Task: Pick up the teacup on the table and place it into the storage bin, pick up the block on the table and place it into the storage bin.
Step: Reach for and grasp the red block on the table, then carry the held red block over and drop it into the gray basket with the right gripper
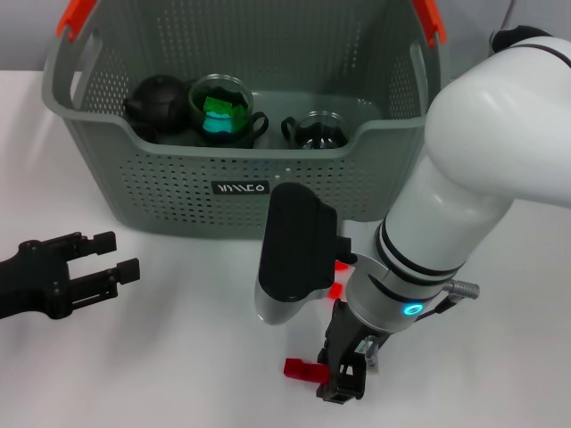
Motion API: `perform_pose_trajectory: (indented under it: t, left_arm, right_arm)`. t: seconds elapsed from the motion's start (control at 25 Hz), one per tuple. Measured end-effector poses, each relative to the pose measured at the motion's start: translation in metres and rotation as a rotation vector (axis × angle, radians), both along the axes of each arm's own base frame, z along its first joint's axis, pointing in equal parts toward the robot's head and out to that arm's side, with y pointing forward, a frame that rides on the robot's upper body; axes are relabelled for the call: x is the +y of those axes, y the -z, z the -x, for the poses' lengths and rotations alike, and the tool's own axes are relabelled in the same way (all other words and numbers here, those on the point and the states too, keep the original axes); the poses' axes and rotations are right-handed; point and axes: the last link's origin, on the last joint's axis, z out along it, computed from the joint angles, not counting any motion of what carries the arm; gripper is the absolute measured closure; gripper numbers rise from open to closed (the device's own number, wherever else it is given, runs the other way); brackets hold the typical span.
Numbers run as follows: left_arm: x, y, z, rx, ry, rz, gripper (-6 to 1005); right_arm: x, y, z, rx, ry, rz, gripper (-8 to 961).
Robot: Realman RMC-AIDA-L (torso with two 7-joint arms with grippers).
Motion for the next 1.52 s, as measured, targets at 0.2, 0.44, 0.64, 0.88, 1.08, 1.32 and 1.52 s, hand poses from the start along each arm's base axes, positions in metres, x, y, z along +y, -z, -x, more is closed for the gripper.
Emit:
perform_pose_trajectory:
  t: [0.2,0.44,0.64,0.88,1.08,1.32,1.52]
  left_arm:
    - [0.000,0.000,0.000,0.000,0.000,0.000,341]
    - [0.000,0.000,0.000,0.002,-0.002,-0.002,340]
    - [0.001,0.000,0.000,0.004,-0.002,-0.003,340]
    - [0.002,0.000,0.000,0.003,-0.002,-0.003,340]
    - [0.002,0.000,0.000,0.002,-0.001,-0.002,340]
    - [0.003,-0.001,0.000,0.004,-0.003,-0.006,340]
    - [0.004,-0.003,0.001,0.007,-0.004,-0.012,340]
  right_arm:
    - [0.001,0.000,-0.001,-0.004,0.002,-0.004,495]
    - [0.001,0.000,-0.003,-0.012,0.009,-0.005,546]
    - [0.000,-0.001,-0.003,-0.012,0.014,0.000,608]
    - [0.002,-0.001,-0.005,-0.017,0.020,-0.006,757]
    - [0.004,-0.007,0.004,0.020,0.018,-0.011,757]
    - [0.013,-0.040,0.021,0.165,0.059,-0.022,757]
    - [0.020,-0.087,0.030,0.425,0.108,-0.039,757]
